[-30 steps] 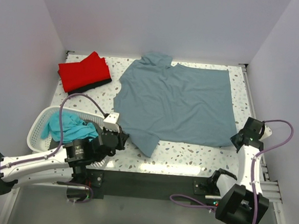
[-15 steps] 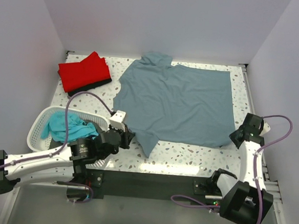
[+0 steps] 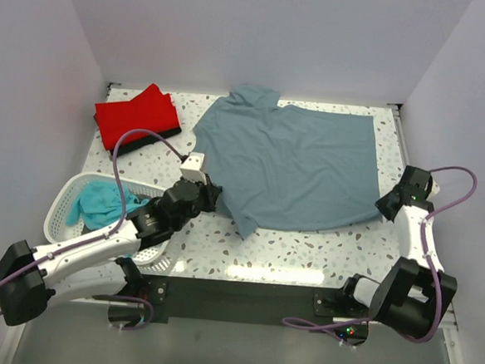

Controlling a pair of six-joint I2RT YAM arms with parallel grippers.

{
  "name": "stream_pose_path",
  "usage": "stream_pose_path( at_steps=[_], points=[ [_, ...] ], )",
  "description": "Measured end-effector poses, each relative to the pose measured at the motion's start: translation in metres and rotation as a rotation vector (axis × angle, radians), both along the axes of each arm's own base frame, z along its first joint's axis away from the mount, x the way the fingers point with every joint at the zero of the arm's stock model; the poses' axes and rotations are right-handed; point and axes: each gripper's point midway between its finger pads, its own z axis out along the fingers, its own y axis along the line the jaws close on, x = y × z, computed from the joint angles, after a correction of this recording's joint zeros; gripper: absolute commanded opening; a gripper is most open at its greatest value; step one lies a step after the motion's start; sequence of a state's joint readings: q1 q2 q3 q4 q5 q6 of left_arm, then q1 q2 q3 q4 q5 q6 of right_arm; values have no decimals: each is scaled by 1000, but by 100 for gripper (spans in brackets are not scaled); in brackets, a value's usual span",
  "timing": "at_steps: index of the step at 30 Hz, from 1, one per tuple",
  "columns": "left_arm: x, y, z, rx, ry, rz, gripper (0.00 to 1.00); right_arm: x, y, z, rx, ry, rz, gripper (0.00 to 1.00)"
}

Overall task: Fold and stack the t-shirts
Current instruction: Fold the tshirt

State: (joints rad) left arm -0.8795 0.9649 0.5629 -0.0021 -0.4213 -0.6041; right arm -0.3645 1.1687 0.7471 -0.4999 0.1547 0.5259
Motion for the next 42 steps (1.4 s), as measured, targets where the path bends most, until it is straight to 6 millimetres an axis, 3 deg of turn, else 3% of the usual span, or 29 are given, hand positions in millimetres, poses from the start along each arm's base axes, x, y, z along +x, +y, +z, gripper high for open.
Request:
stream_pose_path(
  at_steps=[7,15,24,33,42],
  points=[
    [36,-11,18,-10,-56,-11,0,29,-8,3,7,3,21,0],
    [85,-9,35,-6,-118,-3,0,67,-23,7,4,-3,23,0],
    [143,-1,35,-17,-138,3,0,104,-34,0,11,11,29,0],
    [174,12,35,-54,-150,14,0,140,-29,13,-26,-20,66,0],
    [200,10,28,-67,-137,-1,0,156,-30,-7,-41,29,65,0]
  ],
)
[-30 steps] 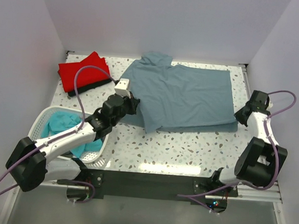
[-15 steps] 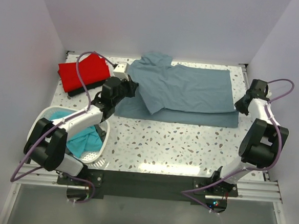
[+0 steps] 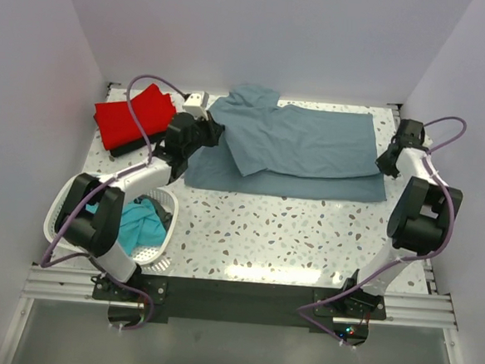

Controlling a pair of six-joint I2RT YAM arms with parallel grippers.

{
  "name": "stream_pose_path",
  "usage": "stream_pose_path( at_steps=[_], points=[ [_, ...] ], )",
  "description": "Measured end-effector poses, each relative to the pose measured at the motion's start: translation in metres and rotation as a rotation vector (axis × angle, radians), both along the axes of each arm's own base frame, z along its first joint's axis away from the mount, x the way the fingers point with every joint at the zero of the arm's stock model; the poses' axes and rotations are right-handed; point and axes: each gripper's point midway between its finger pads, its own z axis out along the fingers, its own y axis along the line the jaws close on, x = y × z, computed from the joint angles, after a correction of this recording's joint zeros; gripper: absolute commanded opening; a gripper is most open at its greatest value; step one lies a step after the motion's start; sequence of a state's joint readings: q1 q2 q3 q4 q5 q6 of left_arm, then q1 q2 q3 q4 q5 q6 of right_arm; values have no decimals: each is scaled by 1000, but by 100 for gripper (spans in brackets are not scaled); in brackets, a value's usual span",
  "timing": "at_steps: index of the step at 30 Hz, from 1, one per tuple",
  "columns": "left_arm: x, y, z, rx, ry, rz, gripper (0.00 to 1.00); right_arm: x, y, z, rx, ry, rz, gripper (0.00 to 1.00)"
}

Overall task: Fold and stack the t-shirts
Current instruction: Fold the tshirt

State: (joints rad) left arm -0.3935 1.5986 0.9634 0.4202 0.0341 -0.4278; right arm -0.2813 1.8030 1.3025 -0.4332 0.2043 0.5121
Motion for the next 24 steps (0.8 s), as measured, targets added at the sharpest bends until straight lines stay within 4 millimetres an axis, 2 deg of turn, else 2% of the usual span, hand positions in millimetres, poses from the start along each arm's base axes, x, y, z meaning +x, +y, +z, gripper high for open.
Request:
stream_pose_path(
  at_steps=[5,6,7,8,9,10,11,13,15,18,20,24],
  points=[
    [20,6,-6,-15,15,23,0,4,1,-4,-23,16,0,1],
    [25,9,-8,-22,22,35,2,5,2,-4,-29,15,1,7],
    [29,11,-10,-27,29,44,9,7,4,-2,-34,11,5,27],
    [35,13,-10,-30,30,52,33,9,5,-1,-36,4,7,38],
    [40,13,-11,-30,29,56,47,12,6,1,-43,-2,11,45],
    [50,12,-11,-40,33,63,69,14,8,2,-50,-7,17,50],
    [60,10,-9,-44,29,65,76,15,10,3,-59,-10,22,57],
    [78,6,-7,-53,23,75,88,19,15,6,-74,-22,40,60],
    [87,5,-10,-54,27,84,92,19,24,10,-93,-34,64,65],
    [82,9,-24,-45,61,97,96,15,50,22,-135,-61,126,69],
    [70,13,-41,-36,98,104,97,11,73,33,-154,-95,179,70],
    [35,24,-79,-15,186,111,97,5,104,48,-165,-157,257,71]
  ],
)
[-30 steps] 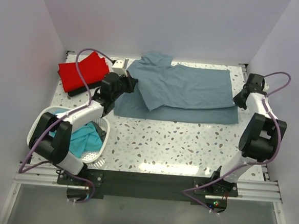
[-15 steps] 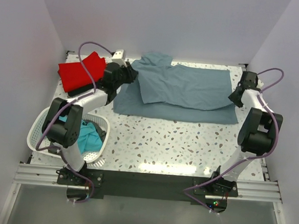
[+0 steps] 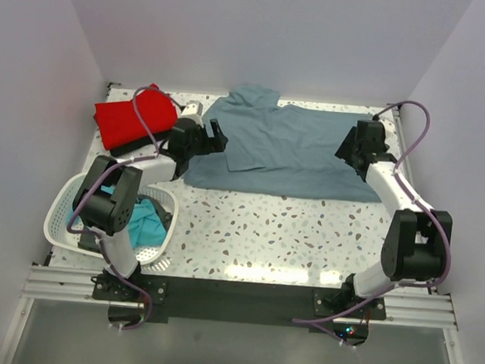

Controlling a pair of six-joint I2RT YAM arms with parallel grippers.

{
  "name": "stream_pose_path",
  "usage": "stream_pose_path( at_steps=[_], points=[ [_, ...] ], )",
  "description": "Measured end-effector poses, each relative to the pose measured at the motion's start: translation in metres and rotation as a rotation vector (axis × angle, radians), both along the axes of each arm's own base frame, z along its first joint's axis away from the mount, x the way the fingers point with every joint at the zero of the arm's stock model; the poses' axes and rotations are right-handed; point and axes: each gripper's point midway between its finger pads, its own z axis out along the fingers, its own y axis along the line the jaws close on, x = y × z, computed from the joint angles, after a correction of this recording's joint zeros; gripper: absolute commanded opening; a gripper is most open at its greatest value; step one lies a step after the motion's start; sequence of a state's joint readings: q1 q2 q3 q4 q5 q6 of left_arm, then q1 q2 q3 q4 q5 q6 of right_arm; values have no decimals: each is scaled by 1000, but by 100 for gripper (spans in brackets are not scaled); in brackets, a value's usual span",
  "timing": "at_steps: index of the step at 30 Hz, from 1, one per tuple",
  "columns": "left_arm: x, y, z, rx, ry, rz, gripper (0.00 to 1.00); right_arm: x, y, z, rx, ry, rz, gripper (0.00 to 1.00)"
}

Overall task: Fold and stack the t-shirts
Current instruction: Fold the tshirt

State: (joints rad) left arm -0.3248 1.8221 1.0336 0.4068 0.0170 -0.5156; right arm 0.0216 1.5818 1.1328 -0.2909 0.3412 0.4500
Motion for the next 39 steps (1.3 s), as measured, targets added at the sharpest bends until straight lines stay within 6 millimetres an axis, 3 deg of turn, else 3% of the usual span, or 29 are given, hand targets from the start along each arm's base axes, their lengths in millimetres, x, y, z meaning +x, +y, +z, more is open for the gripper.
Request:
stream_pose_path(
  at_steps=[5,11,15,21,29,33,39],
  points=[
    [-36,-8,-34,23,78,-30,97,-12,30,-10,57,-20,101,72],
    [-54,-46,-35,5,60,-98,97,-17,67,-32,120,21,218,72],
    [-59,-45,-45,-13,64,-90,97,-15,84,-46,136,47,269,72],
    [-76,-36,-72,-10,111,-79,97,-20,88,-77,141,125,276,72],
    [-90,-30,-73,-36,68,-76,98,-39,88,-105,164,205,258,72],
    [-103,-26,-73,-40,67,-80,98,-45,89,-104,181,193,242,72],
    [-130,-21,-72,-52,72,-92,98,-72,89,-104,223,189,215,73]
  ],
)
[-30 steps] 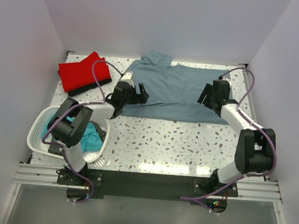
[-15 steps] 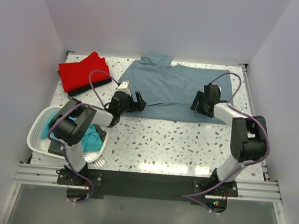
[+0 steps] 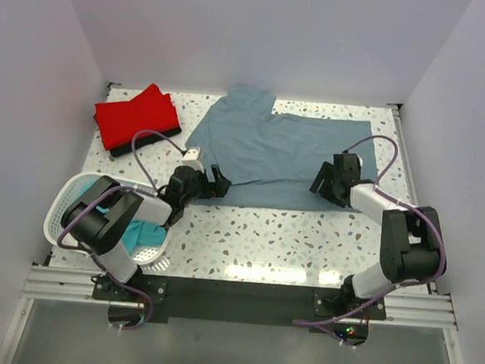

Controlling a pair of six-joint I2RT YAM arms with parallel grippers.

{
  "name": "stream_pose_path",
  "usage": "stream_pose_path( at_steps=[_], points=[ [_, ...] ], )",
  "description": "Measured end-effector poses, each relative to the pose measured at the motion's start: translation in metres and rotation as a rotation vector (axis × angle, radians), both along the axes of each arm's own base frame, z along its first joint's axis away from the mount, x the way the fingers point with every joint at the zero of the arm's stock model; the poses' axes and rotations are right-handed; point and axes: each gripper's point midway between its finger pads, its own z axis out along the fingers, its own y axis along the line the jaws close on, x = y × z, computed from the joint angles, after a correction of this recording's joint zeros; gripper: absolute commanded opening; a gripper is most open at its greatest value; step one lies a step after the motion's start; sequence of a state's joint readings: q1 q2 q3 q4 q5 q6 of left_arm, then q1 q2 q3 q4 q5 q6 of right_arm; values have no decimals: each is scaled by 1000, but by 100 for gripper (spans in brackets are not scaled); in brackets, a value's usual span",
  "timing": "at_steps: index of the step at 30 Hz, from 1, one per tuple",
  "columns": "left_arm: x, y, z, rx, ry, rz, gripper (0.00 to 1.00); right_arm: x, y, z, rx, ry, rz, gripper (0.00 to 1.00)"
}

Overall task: Fold and stack the t-shirts
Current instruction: Fold the tshirt

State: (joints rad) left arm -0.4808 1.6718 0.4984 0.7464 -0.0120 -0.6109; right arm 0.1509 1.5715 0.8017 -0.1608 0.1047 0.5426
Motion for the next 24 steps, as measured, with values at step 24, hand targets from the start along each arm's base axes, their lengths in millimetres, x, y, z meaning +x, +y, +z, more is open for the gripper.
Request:
stream_pose_path(
  at_steps=[24],
  points=[
    [-94,1,12,-7,-12,-86,97,-89,6,52,71,-99,-19,73]
  ],
)
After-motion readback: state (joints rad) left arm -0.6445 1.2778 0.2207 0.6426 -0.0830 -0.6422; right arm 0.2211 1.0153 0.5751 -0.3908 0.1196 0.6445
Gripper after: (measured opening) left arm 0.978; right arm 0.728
